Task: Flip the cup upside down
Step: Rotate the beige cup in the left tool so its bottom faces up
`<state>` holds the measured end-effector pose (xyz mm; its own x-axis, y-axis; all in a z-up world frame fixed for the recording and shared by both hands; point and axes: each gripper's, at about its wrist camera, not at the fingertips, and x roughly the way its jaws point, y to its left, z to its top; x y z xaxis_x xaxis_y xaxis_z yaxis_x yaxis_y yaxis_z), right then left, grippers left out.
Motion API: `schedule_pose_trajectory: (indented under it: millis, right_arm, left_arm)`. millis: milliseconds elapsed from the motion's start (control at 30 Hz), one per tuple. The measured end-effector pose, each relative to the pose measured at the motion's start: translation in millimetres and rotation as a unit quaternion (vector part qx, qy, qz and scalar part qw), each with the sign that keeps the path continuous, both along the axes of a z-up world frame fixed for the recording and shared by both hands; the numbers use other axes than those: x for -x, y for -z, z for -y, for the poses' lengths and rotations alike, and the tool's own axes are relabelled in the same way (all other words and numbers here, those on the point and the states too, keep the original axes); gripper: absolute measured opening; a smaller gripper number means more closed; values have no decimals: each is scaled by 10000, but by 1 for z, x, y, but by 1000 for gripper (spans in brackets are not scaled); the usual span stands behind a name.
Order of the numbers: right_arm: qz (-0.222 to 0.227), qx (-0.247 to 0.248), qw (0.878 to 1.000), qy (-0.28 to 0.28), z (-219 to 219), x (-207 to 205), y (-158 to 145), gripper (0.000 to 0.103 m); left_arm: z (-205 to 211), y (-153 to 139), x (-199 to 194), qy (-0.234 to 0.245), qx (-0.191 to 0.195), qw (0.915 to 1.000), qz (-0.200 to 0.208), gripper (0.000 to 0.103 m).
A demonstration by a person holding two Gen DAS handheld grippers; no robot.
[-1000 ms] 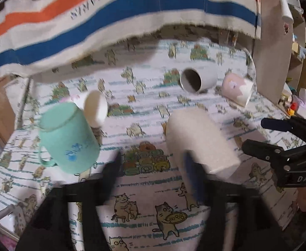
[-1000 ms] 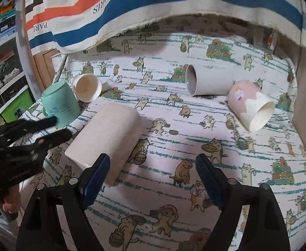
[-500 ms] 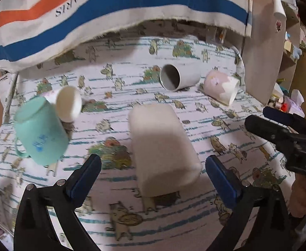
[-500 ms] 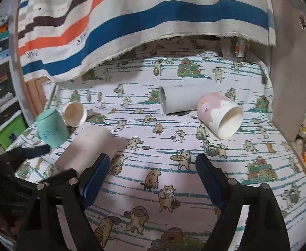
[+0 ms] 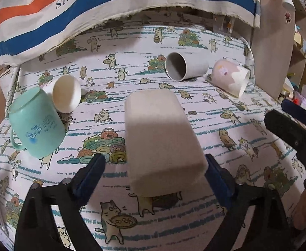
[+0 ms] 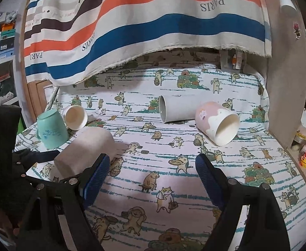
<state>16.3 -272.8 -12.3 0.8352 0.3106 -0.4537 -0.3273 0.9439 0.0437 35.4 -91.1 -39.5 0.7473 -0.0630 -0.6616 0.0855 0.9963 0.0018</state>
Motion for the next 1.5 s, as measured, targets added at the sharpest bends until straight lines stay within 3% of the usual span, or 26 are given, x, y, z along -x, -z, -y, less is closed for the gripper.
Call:
schedule_pose_trajectory:
  millis: [133, 200, 400, 567, 833, 1000, 1200, 1500]
  right_arm:
    - [37, 126, 9999, 68, 1, 1, -1, 85]
    - [71, 213, 9996, 185, 2, 3, -3, 85]
    - [334, 300, 9985, 308, 5, 9, -16, 85]
    - [494, 546, 9965, 393, -4, 13, -18, 85]
    - [524, 941, 9936, 342, -19, 10, -14, 85]
    - [424, 884, 9946, 336, -17, 4, -12, 85]
    - [205, 706, 9966, 360, -17, -9, -6, 85]
    - [114, 733, 9963, 440, -11, -16, -1, 85]
  left_arm:
    - [9, 1, 2, 148, -41, 9999, -24, 82]
    - [12, 1, 4, 151, -45, 9999, -13, 71]
    - [7, -10, 12, 105, 221, 9996, 130, 69]
    - [3, -31, 20, 35, 134, 9986, 518, 68]
    - [-8, -68, -1, 203, 82, 9972, 708, 67]
    - [-17, -84, -11, 140, -30, 9964, 835, 67]
    - [-18, -66, -31, 227, 217, 9988, 384, 67]
    - [-4, -51, -29, 218, -185, 9971, 710, 67]
